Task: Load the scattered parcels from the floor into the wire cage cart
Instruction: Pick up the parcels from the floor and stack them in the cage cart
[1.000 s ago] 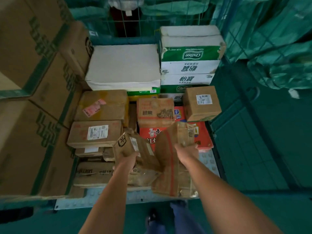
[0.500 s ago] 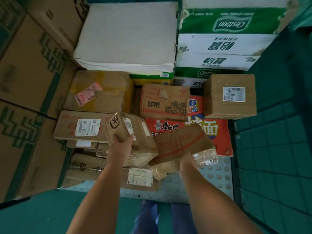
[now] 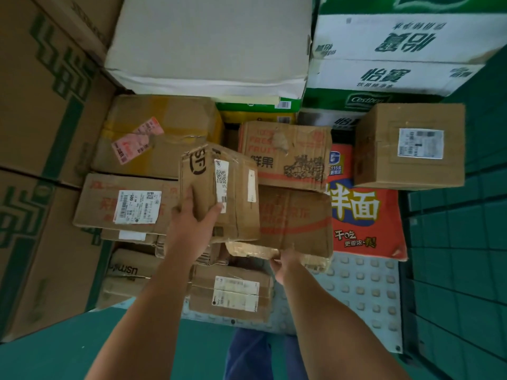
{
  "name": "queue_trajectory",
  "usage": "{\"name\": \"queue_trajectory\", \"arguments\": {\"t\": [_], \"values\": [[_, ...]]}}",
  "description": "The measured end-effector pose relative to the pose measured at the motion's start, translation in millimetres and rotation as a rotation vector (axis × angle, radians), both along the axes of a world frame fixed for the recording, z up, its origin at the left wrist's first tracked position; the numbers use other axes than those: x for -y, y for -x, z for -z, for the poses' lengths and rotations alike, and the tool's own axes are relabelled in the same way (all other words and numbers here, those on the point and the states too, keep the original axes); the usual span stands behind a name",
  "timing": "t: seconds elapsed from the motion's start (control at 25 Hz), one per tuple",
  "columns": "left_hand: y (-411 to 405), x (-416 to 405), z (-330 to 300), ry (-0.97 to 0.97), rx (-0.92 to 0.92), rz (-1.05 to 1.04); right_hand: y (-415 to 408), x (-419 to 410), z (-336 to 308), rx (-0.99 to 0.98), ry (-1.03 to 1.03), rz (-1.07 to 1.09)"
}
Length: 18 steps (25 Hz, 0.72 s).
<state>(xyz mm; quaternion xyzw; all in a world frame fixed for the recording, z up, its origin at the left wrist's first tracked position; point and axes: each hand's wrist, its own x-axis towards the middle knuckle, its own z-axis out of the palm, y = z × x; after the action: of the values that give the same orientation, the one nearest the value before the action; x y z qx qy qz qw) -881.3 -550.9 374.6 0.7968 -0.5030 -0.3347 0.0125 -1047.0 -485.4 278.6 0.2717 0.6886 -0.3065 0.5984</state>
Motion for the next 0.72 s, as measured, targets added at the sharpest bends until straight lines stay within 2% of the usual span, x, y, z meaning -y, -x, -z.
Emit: {"name": "queue_trajectory", "arguments": {"t": [0.12, 0.24, 0.48, 0.6, 0.72], "values": [[-12.8, 0.1, 4.9, 0.016, 0.000, 0.053, -3.8, 10.1, 14.6, 0.064, 0.039, -0.026], [-12.5, -0.8, 12.8, 0.023, 0.013, 0.086, 2.3, 12.6, 27.7, 0.060, -0.147, -0.031], [-8.8, -11.0, 37.9, 0.071, -0.166, 0.040, 3.1, 18.6, 36.5, 0.134, -0.169, 0.151], [7.8, -21.0, 34.0, 0.092, -0.188, -0.030, 9.6, 18.1, 14.9, 0.167, -0.117, -0.004], [27.8, -29.1, 23.3, 0.007, -0.230, -0.078, 27.9, 18.6, -0.1, 0.079, -0.021, -0.240]]}}
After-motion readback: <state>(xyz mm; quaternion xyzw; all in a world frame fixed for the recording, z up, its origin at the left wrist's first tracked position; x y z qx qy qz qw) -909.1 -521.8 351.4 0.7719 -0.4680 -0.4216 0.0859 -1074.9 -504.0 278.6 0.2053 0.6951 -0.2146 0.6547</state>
